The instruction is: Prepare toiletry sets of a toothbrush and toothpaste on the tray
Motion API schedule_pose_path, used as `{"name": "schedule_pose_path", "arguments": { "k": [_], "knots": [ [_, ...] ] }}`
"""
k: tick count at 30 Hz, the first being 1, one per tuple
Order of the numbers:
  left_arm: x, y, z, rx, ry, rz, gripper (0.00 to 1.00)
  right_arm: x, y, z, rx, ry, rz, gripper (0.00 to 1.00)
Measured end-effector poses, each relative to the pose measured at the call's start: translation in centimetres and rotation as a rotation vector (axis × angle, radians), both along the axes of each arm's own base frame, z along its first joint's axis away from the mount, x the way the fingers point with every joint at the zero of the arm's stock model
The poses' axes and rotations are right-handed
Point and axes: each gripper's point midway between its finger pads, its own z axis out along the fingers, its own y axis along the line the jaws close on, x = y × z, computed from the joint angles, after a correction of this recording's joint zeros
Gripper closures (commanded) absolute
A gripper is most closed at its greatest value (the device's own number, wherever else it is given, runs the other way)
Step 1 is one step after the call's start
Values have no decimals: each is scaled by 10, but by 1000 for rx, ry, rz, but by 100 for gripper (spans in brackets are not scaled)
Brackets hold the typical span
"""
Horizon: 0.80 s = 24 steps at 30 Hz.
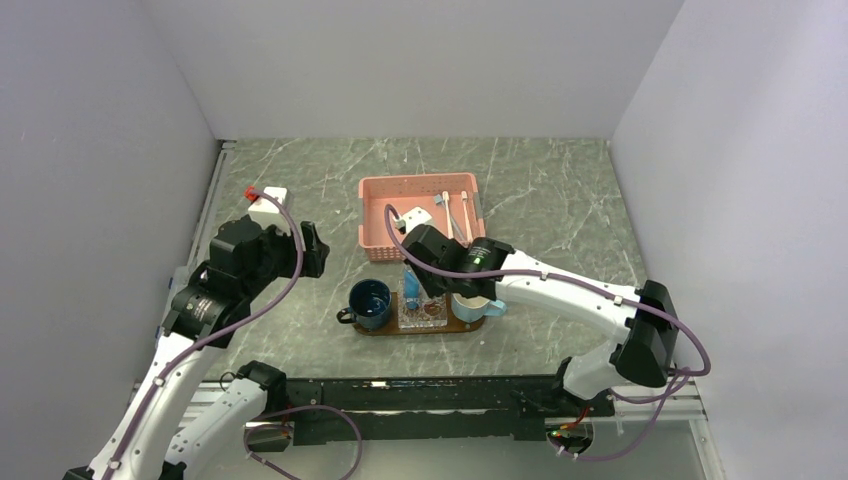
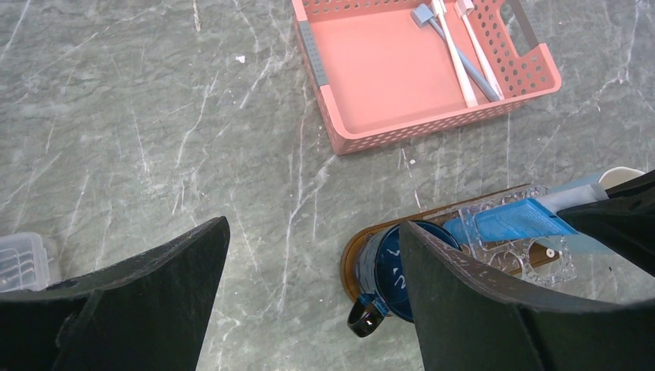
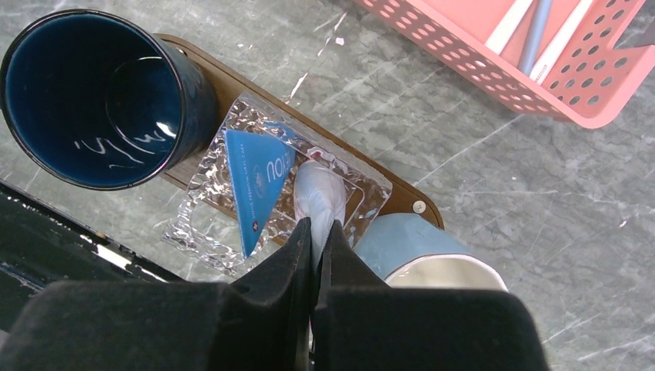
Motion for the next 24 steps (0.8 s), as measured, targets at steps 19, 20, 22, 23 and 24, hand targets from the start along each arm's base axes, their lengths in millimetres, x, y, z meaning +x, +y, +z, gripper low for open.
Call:
{"name": "schedule_pose_path", "arguments": {
  "k": [19,20,22,23,24],
  "knots": [
    [-1,0,2,-3,-6,0,14,2,1,-5,-15,-14,-23,82],
    [-1,0,2,-3,-6,0,14,2,1,-5,-15,-14,-24,80],
    [-1,0,2,-3,-6,0,14,3,0,-5,-18,-19,-28,78],
    [-1,0,2,-3,-6,0,14,3,0,-5,-19,-22,-29,77],
    [-1,0,2,-3,-6,0,14,3,0,-4,-19,-25,-31,75]
  ]
}}
